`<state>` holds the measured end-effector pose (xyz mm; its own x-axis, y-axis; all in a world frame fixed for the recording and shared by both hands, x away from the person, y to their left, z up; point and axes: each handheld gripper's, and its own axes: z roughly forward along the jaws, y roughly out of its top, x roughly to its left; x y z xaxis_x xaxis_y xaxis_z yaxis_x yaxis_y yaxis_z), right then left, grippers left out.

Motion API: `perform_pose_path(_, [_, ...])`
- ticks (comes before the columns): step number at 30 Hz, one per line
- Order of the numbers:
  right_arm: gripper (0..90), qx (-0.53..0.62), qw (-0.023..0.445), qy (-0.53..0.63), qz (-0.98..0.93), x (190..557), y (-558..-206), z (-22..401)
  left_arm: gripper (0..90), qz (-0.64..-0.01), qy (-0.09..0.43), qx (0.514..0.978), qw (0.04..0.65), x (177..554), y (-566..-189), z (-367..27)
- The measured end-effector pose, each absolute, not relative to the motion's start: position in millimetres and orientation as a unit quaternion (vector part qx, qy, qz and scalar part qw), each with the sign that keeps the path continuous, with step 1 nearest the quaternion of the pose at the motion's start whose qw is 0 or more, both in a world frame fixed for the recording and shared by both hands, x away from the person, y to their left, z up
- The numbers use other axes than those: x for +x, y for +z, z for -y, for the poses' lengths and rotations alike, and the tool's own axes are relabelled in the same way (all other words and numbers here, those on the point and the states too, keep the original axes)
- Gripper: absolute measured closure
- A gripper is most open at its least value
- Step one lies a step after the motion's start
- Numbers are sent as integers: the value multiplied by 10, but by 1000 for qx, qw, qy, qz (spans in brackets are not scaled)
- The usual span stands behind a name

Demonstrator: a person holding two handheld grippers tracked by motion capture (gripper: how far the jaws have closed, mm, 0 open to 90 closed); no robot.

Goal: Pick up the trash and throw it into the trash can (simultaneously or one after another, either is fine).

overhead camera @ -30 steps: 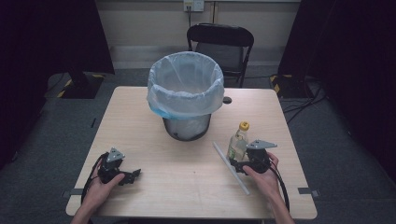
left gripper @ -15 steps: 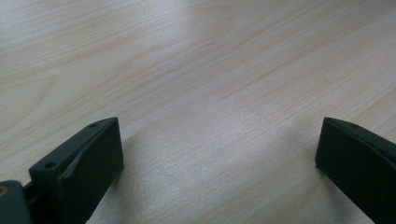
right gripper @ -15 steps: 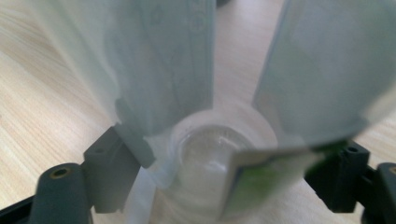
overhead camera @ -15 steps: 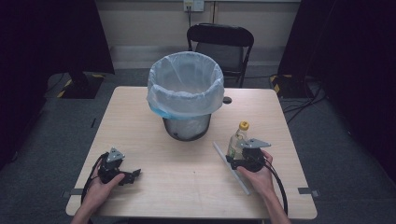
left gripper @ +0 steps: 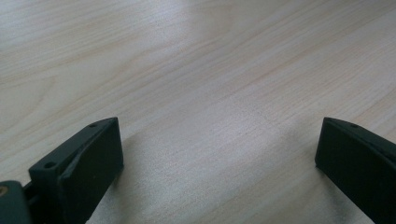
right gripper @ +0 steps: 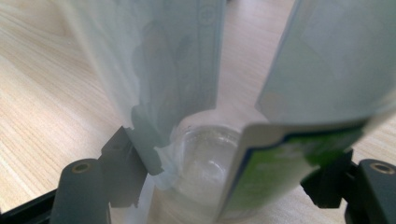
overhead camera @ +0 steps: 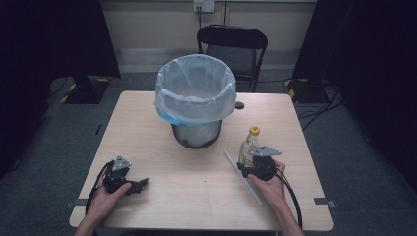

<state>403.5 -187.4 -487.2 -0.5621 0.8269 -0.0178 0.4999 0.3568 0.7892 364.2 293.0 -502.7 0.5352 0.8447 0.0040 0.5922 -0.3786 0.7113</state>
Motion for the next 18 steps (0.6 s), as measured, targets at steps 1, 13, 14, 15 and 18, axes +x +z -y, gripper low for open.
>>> perform_pose_path(1, [281,418,212,384,-796,4038,-4868,1874,3,-444,187,809,337,3641,-5026,-2930])
perform_pose_path(13, [283,433,206,418,-772,4013,-4732,1911,3,-444,187,809,337,3642,-5027,-2930])
perform_pose_path(14, [283,433,208,420,-770,4009,-4721,1912,3,-444,187,809,337,3642,-5027,-2930])
perform_pose_path(15, [283,430,211,422,-770,4011,-4712,1916,3,-445,188,808,337,3642,-5027,-2930])
perform_pose_path(18, [283,432,209,429,-765,3998,-4672,1913,3,-445,188,808,337,3642,-5027,-2930])
